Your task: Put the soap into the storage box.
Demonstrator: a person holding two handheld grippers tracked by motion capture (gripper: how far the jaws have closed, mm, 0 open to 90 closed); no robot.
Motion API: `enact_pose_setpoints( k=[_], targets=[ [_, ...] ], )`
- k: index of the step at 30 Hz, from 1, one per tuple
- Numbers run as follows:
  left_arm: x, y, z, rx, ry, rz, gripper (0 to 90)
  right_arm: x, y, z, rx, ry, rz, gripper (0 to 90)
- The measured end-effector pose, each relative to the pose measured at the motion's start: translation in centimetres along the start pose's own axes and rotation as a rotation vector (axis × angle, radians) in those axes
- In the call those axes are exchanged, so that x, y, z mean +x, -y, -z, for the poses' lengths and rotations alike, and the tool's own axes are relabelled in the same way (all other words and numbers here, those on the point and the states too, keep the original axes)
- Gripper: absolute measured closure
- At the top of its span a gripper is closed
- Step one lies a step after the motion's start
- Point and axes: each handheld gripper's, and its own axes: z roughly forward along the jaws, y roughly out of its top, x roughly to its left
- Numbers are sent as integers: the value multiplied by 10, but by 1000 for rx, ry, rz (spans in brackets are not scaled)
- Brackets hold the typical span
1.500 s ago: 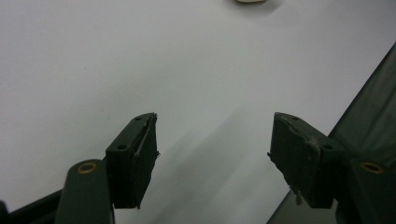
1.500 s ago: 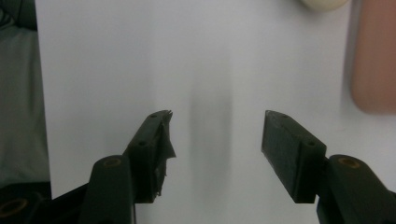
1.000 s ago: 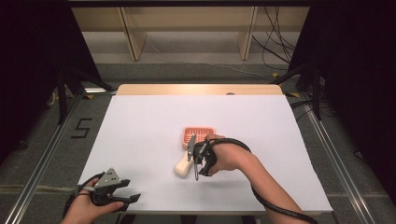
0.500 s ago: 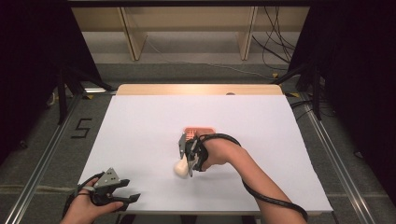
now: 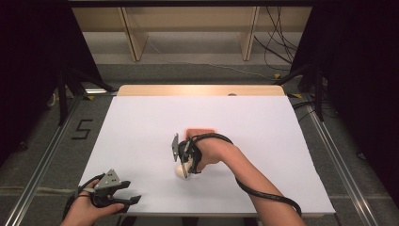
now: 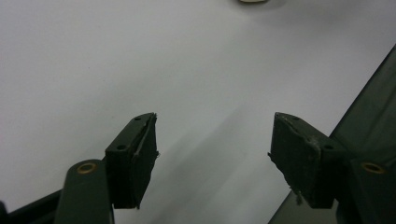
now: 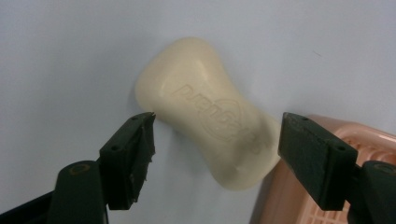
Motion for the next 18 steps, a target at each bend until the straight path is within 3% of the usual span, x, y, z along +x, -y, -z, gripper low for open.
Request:
enact_pose_setpoints(
  k=[3, 4, 5, 6, 9, 10, 13, 14, 17, 18],
  targets=[
    [-1, 0, 0, 4, 10, 11, 312, -5, -3, -4, -1, 1, 69, 254],
    [-1, 0, 0, 1, 10, 15, 312, -5, -2, -5, 1, -9, 70, 246],
    [-1, 0, -1, 1, 11, 15, 311, -2, -3, -4, 21, -17, 29, 231],
    [-1, 0, -1, 3, 4, 12, 312, -7, -5, -7, 7, -16, 100, 224],
    [-1, 0, -1, 3, 6, 13, 311, -6, -6, -8, 6, -28, 75, 218],
    [0, 0, 0, 4, 4, -7, 311, -6, -8, -9, 12, -28, 85, 212],
    [0, 0, 0, 1, 7, -4, 311, -7, -10, -11, 13, -32, 99, 204],
    [0, 0, 0, 2, 8, -5, 311, -7, -11, -12, 19, -51, 80, 200],
    [0, 0, 0, 3, 9, -8, 310, -8, -12, -15, 13, -60, 83, 196],
    [0, 0, 0, 1, 6, -4, 310, -10, -13, -17, 8, -69, 103, 198]
  ],
)
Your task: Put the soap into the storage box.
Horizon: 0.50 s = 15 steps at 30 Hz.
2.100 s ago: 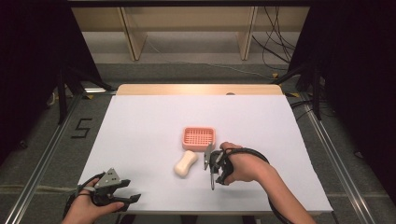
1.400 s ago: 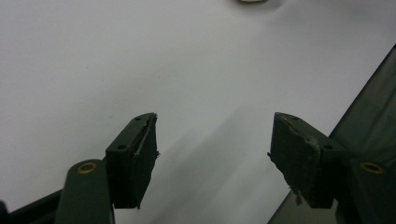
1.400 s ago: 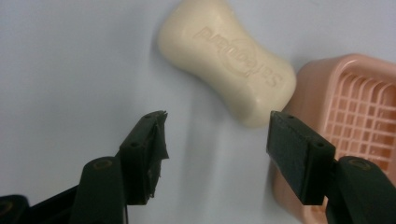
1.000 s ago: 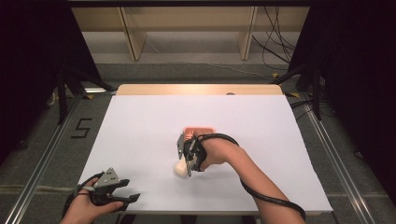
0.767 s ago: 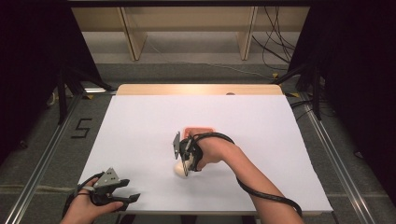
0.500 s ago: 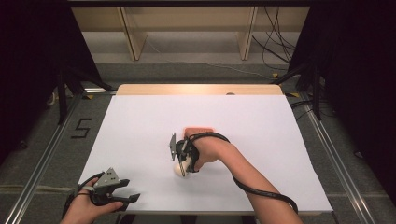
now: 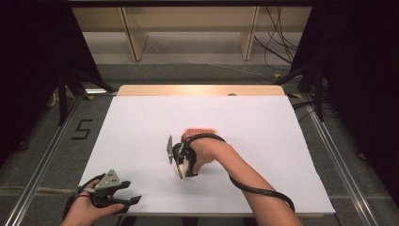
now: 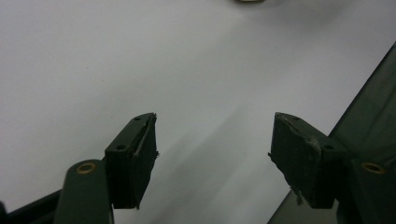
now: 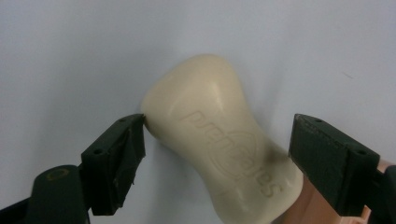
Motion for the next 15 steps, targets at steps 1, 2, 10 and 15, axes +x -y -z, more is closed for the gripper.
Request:
enact_pose_setpoints(
  k=[1, 2, 10, 15],
  targets=[
    [0, 0, 0, 0, 0, 0, 311, 0, 0, 0, 0, 0, 0, 198],
    [-1, 0, 0, 2, 8, 14, 310, 1, -2, -1, 20, -6, -2, 219],
    [-1, 0, 0, -4, 6, 18, 310, 2, -5, -6, 46, -49, -59, 376],
    [-1, 0, 0, -11, 6, 19, 309, 1, -5, -7, 31, -52, -94, 403]
  ],
)
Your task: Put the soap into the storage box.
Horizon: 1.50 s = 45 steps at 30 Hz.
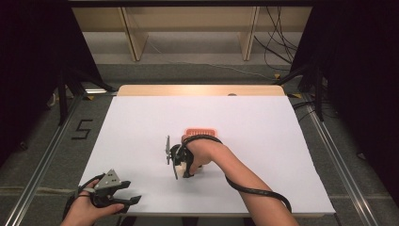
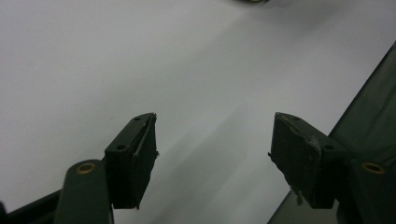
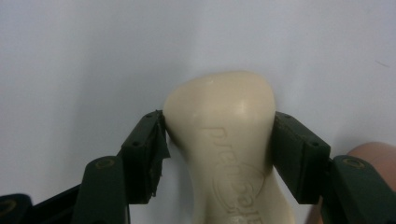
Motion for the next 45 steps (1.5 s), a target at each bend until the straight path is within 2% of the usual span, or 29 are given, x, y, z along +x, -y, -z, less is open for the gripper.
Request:
enact_pose_setpoints(
  k=[1, 2, 3, 4, 5, 6, 7, 10, 11, 12, 13, 15, 16, 17, 18, 19, 22, 24, 28, 30, 31, 34, 35, 37, 40, 41, 42, 43, 45],
  targets=[
    [0, 0, 0, -1, 2, 8, 310, 4, 0, 0, -3, -6, -99, 404],
    [0, 0, 0, -2, 1, 8, 310, 1, 1, 0, -15, -6, -62, 404],
    [0, 0, 0, -1, 1, 7, 310, -1, 2, -1, -15, -2, -57, 404],
    [0, 0, 0, -1, 1, 7, 310, -1, 2, -1, -15, -2, -57, 404],
    [0, 0, 0, 7, 1, -1, 310, 0, 1, 1, -9, -15, -85, 403],
    [0, 0, 0, 0, 0, -5, 309, -2, 2, 0, -21, -14, -67, 402],
    [1, 0, 0, 0, 1, -11, 310, -1, 3, 1, -5, -32, -98, 400],
    [0, 0, 0, -1, 1, -9, 310, -4, 5, -2, -43, -42, -60, 389],
    [1, 0, 0, 7, 1, -1, 310, -4, 5, -2, -39, -42, -58, 384],
    [1, 0, 0, 8, 1, -1, 310, -2, 6, -1, -20, -48, -99, 377],
    [0, 0, 0, 1, 2, 5, 309, -4, 6, -1, -7, -42, -69, 370],
    [0, 0, 0, 6, 4, 2, 310, -6, 8, 0, 13, -36, -53, 367],
    [0, 0, 0, 7, -10, -10, 310, -6, 10, -3, -8, -36, -64, 370],
    [0, 0, 0, 0, 1, -14, 310, -6, 12, -2, 3, -44, -79, 379],
    [0, 0, 0, 0, 1, -14, 310, -6, 12, -2, 3, -44, -79, 379],
    [1, 0, 1, 11, -8, -25, 310, -8, 13, -2, 11, -36, -46, 381],
    [2, -1, 1, 12, -4, -29, 310, -9, 15, -1, 23, -20, -43, 433],
    [1, -1, 0, 0, 2, -15, 310, -7, 16, 0, 36, -19, -80, 442],
    [2, -1, 1, 18, 1, -33, 310, -10, 17, -2, 20, -17, -58, 460],
    [2, -1, 0, 11, -5, -24, 310, -11, 17, -3, 15, -15, -58, 480],
    [2, 0, 0, 12, 0, -25, 310, -9, 17, -3, 4, -33, -118, 503],
    [2, 0, 0, 11, 0, -24, 310, -10, 16, -1, 25, -16, -123, 503],
    [2, -1, 0, 10, 0, -23, 310, -8, 15, -1, 32, -16, -161, 504],
    [1, 0, 0, 7, 1, -2, 310, -8, 15, -1, 30, -13, -167, 504],
    [2, -1, 0, 9, -2, -23, 310, -9, 16, -2, 16, -17, -166, 505],
    [2, -1, 0, 13, 1, -27, 310, -8, 15, -1, 23, -17, -192, 505],
    [2, -1, 0, 11, 0, -24, 310, -10, 16, -2, 17, -18, -162, 505],
    [2, -1, 0, 11, 0, -24, 310, -10, 16, -2, 17, -18, -162, 505],
    [1, 0, 0, 7, 2, -1, 310, -9, 16, -2, 18, -15, -197, 506]
  ],
)
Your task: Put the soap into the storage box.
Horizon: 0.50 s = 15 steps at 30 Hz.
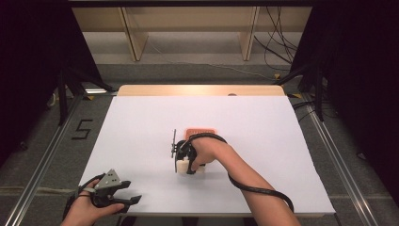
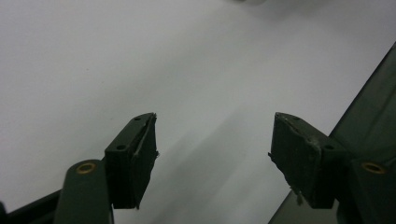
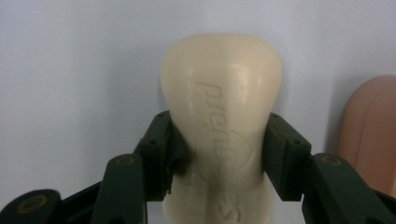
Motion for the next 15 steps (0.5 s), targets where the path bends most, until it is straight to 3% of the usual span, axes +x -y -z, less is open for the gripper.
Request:
enact_pose_setpoints(
  k=[3, 6, 7, 8, 9, 13, 15],
  targets=[
    [0, 0, 0, -1, -10, 1, 310, 0, 0, 0, -4, -1, -24, 506],
    [0, 0, 0, -3, -1, 3, 310, -3, 1, 0, -45, -4, -45, 506],
    [1, 0, 0, -1, -7, 2, 310, -4, 2, 0, -56, 0, -31, 506],
    [1, 0, 0, -1, -8, -1, 310, -3, 2, 1, -54, -15, -65, 506],
    [1, -1, 0, 0, -7, -15, 310, -3, 2, 1, -55, -8, -61, 506],
    [2, -1, 1, -1, -8, -16, 310, 0, 2, 5, -30, -6, -132, 507],
    [2, -1, 0, -4, -13, -13, 310, -3, 3, 5, -44, -4, -102, 507]
  ],
)
